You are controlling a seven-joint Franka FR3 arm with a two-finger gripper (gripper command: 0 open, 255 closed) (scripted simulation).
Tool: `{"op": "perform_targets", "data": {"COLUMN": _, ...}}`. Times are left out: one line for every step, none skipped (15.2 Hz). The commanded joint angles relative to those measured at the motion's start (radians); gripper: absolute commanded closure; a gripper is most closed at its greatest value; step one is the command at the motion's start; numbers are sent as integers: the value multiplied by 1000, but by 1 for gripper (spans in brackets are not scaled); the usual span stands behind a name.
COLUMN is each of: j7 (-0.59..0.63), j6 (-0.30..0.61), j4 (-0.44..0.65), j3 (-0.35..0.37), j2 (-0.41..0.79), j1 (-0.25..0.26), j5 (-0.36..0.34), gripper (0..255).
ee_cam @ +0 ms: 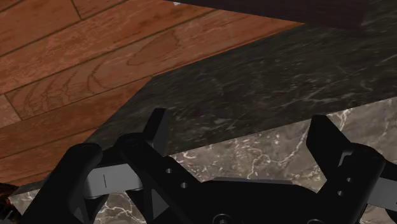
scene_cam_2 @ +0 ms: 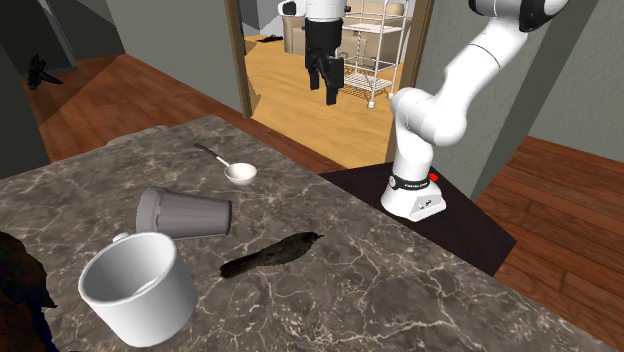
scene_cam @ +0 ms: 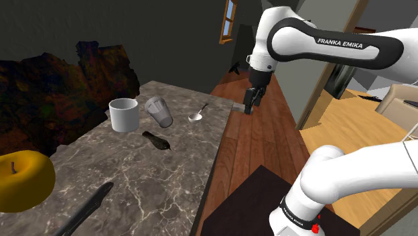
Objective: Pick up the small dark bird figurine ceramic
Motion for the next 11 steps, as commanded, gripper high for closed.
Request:
{"op": "perform_targets", "data": {"j7": 0, "j6": 0, "j4": 0, "j3": 0, "j2": 0, "j1": 0, "j5": 0, "gripper": 0}}
{"op": "perform_targets", "data": {"j7": 21, "j6": 19, "j4": 1, "j3": 19, "j2": 16, "j1": 7, "j5": 12, "gripper": 0}}
{"op": "perform_targets", "data": {"j7": 41, "j6": 38, "j4": 4, "j3": 38, "j2": 34, "j1": 14, "j5": 23, "gripper": 0}}
{"op": "perform_targets", "data": {"j7": 62, "j6": 57, "j4": 7, "j3": 57, "j2": 53, "j1": 20, "j5": 33, "gripper": 0}}
{"op": "perform_targets", "data": {"j7": 82, "j6": 76, "j4": 12, "j3": 76, "j2": 73, "j1": 26, "j5": 43, "gripper": 0}}
{"op": "perform_targets", "data": {"j7": 102, "j6": 95, "j4": 18, "j3": 95, "j2": 93, "j1": 32, "j5": 52, "gripper": 0}}
{"op": "perform_targets", "data": {"j7": 123, "j6": 114, "j4": 25, "j3": 114, "j2": 115, "j1": 37, "j5": 60, "gripper": 0}}
{"op": "perform_targets", "data": {"j7": 143, "j6": 132, "j4": 34, "j3": 133, "j2": 138, "j1": 41, "j5": 66, "gripper": 0}}
{"op": "perform_targets", "data": {"j7": 163, "j6": 151, "j4": 43, "j3": 152, "j2": 162, "j1": 45, "j5": 72, "gripper": 0}}
{"op": "perform_targets", "data": {"j7": 183, "j6": 169, "j4": 54, "j3": 171, "j2": 186, "j1": 49, "j5": 77, "gripper": 0}}
{"op": "perform_targets", "data": {"j7": 204, "j6": 186, "j4": 66, "j3": 190, "j2": 212, "j1": 53, "j5": 80, "gripper": 0}}
